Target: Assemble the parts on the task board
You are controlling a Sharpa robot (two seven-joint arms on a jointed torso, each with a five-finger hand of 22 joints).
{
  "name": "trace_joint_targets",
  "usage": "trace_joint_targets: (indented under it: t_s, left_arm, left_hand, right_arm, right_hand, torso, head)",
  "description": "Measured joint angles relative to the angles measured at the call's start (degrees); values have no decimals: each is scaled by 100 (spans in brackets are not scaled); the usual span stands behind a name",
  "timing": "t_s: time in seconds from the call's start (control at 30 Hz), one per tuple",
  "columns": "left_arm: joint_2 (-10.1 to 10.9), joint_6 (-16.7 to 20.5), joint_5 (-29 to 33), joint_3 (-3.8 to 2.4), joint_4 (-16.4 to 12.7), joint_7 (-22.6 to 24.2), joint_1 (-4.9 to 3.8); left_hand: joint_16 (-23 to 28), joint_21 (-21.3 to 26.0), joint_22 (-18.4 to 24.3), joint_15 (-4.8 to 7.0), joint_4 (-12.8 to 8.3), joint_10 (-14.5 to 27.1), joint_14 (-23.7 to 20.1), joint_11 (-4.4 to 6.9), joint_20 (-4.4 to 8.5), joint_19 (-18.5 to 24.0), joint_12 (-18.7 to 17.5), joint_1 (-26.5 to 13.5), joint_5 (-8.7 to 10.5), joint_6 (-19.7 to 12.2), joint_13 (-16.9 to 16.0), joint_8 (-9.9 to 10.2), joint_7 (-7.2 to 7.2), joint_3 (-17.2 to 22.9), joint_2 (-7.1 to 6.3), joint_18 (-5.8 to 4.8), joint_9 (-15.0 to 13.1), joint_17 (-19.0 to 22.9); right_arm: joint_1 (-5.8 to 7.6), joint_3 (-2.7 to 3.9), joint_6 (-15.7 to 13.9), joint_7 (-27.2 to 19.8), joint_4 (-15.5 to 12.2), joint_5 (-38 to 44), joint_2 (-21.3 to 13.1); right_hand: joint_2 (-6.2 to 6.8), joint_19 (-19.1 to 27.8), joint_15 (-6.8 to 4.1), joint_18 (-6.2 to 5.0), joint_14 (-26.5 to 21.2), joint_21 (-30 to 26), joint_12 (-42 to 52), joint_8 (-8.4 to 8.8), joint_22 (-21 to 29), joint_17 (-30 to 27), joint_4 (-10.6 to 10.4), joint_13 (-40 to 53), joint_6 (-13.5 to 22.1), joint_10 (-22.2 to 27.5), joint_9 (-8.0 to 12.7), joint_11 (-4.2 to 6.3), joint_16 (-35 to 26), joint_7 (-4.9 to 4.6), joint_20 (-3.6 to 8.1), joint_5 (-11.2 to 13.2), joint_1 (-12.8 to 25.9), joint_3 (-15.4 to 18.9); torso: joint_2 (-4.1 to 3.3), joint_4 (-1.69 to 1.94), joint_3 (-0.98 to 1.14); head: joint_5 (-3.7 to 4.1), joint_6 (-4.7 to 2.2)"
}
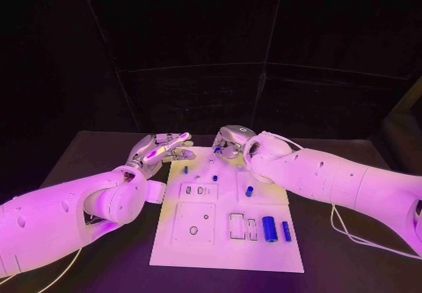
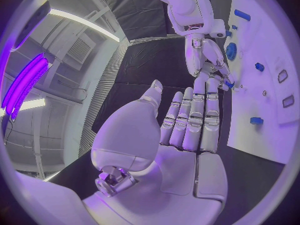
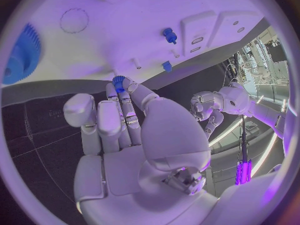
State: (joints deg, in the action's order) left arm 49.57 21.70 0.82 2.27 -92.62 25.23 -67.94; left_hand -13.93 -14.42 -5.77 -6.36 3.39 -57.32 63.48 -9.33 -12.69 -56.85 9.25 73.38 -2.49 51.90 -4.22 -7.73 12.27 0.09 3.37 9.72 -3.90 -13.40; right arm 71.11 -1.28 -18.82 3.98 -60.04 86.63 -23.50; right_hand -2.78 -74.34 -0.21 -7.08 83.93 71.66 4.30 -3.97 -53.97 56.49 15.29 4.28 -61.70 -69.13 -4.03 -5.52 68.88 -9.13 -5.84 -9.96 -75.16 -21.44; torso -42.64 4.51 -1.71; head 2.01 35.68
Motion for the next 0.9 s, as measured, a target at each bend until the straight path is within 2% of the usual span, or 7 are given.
trace_joint_targets:
  t_s: [0.3,0.33,0.77,0.9]
  left_arm:
    - [-1,-7,0,0,-14,-10,-8]
    - [-1,-9,0,0,-15,-11,-8]
    - [-8,-21,-1,-1,-19,-23,-17]
    - [-14,-26,-1,-1,-15,-25,-19]
  left_hand:
    - [0,0,0,0,0,0,0,0,0,0,0,0,0,0,-1,0,0,0,0,0,5,1]
    - [0,3,1,0,0,0,0,0,0,0,-6,0,0,0,-1,19,0,0,0,0,5,-3]
    - [22,24,7,0,0,0,0,0,0,0,-29,0,0,0,4,34,0,0,0,0,4,-9]
    - [22,23,7,0,0,0,0,0,0,0,-29,0,0,0,4,34,0,0,0,0,4,-9]
  right_arm:
    - [1,0,78,131,81,82,101]
    - [2,0,81,150,89,93,112]
    - [15,7,88,304,153,173,212]
    - [15,6,87,347,186,196,240]
  right_hand:
    - [0,0,0,-1,0,0,-20,0,1,0,8,-9,21,0,0,0,0,-21,0,11,0,-10]
    - [31,0,0,-1,0,0,-20,0,1,-4,-1,-7,21,0,0,0,0,-21,0,12,31,-20]
    - [60,21,0,-2,0,0,-21,0,6,-13,-56,-5,40,-1,-1,1,0,-1,-21,17,61,-77]
    - [83,63,0,-2,0,0,-22,0,45,-13,-77,-5,61,-1,4,1,0,-22,-20,29,84,-99]
  torso:
    - [-8,0,-3]
    - [-8,0,-4]
    - [-12,0,-8]
    - [-12,0,-10]
  head:
    - [-19,3]
    - [-19,3]
    - [-39,31]
    - [-40,31]
